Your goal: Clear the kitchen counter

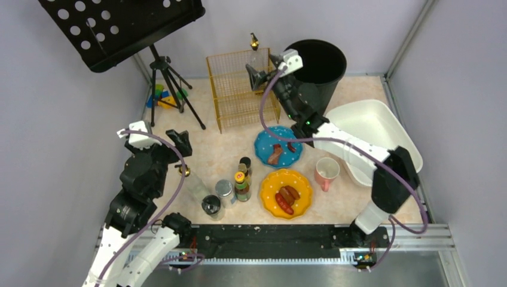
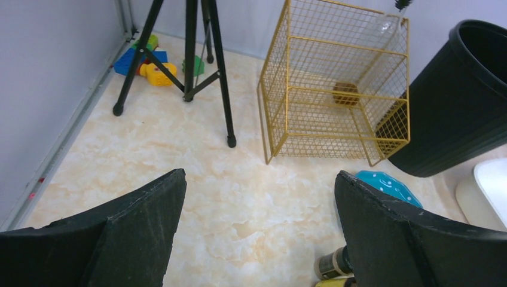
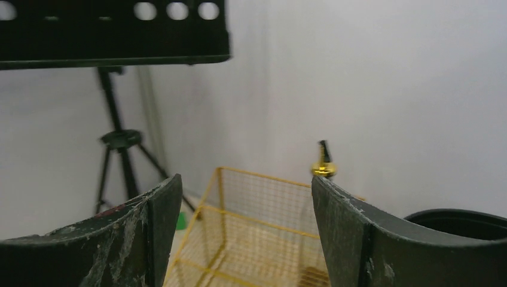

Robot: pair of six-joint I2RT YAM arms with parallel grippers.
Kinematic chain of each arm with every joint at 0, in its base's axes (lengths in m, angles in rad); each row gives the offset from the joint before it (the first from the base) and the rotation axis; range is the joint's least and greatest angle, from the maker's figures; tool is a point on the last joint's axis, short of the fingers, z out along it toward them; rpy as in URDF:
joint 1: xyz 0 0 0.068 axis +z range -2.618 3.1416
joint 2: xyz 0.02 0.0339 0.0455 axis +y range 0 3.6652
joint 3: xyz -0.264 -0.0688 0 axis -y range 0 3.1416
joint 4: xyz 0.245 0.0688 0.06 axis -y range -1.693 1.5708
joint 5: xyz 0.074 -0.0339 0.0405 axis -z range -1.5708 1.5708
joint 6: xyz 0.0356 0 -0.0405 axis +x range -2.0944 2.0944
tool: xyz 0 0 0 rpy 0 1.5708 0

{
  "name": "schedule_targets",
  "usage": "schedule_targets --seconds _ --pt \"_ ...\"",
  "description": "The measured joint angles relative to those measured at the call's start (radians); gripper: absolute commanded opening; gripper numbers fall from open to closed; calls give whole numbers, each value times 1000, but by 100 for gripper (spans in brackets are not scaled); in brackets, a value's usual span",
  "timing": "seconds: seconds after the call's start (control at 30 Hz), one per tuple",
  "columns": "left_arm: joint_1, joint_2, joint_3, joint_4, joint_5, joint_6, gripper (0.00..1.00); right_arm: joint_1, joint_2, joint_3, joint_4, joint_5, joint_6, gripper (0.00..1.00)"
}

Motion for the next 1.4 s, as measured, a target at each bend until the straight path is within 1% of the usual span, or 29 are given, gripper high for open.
schedule_targets --seconds 0.1,0.23,0.43,0.6,0.73,0.93,1.17,1.4 --pt "0 -6 -4 0 -38 0 98 31 -111 -83 -47 -106 35 77" --pt "0 -6 -4 0 -93 -1 98 87 -189 -153 -118 -247 42 77" --pt "14 -15 -7 -2 -235 -24 99 219 -212 -238 -235 -422 -17 75" --pt "42 -26 -12 -2 -319 -34 99 291 -209 -304 -267 -546 -44 75" --pt "70 1 -12 -5 -333 -48 99 332 -178 -323 -220 -593 -49 75" --pt "114 31 -12 -17 -319 -67 99 388 -60 -326 -101 -614 -28 75" --pt "120 31 -12 -19 -314 -80 99 423 61 -325 38 -619 34 75" --pt "121 31 -12 -21 -313 -80 99 444 147 -265 95 -629 86 74"
